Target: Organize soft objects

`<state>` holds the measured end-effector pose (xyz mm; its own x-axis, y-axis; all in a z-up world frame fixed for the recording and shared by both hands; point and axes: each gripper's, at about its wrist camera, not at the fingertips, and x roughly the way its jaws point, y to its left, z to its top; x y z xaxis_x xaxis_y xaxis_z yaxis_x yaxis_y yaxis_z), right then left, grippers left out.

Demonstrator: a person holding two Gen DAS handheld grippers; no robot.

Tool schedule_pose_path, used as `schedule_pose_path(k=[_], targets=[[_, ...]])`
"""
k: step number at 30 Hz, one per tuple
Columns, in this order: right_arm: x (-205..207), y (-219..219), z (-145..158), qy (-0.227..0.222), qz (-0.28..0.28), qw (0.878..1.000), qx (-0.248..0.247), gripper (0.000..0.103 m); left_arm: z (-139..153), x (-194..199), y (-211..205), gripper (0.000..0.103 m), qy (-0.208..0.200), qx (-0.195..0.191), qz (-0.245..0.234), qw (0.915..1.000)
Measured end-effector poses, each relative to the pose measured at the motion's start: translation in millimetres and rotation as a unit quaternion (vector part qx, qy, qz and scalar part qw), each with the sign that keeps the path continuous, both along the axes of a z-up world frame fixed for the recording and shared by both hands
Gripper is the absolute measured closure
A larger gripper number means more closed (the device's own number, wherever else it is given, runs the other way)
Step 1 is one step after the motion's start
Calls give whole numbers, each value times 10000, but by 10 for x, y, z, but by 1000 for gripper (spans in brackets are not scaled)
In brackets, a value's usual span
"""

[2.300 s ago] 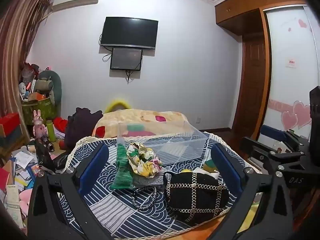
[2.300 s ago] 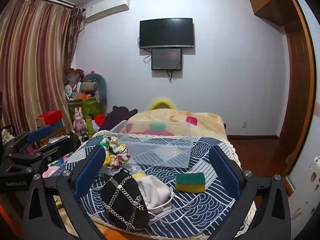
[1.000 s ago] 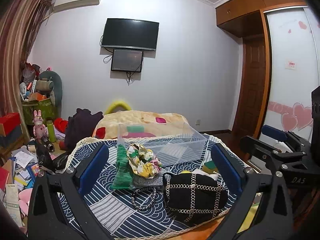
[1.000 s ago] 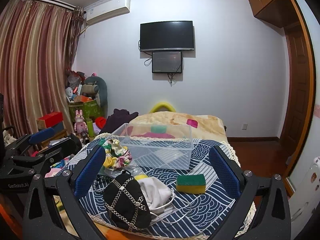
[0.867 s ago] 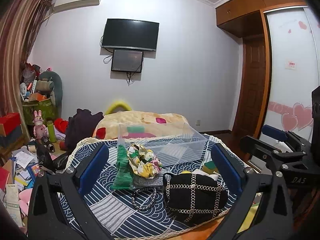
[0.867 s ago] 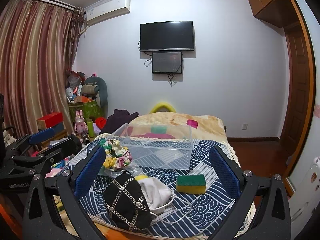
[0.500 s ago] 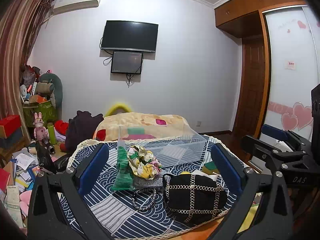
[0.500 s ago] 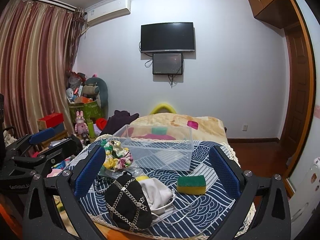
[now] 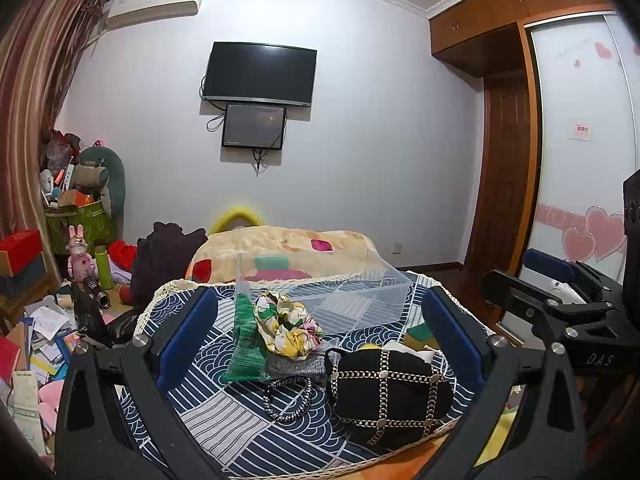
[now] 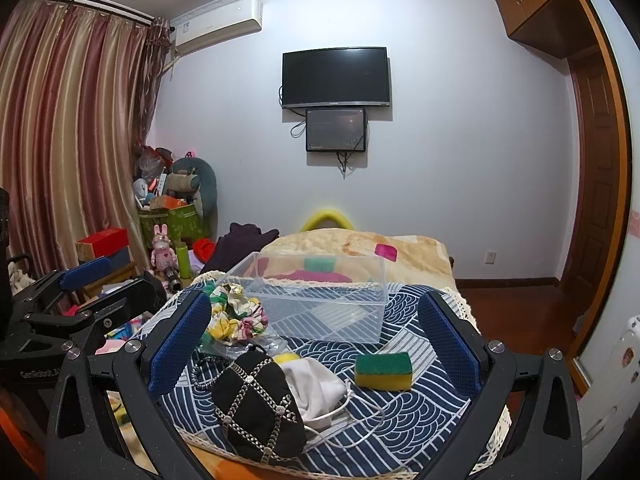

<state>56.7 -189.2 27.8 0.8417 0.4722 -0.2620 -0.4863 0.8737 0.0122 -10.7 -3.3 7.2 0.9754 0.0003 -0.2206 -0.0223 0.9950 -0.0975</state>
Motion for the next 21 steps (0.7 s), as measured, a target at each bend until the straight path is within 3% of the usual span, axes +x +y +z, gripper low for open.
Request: schedule_pose_path(k=[21], targets=[[-10,15,-6,-27,16,10000,-13,0,-17,22,0,0,72,-10,-54,10000]])
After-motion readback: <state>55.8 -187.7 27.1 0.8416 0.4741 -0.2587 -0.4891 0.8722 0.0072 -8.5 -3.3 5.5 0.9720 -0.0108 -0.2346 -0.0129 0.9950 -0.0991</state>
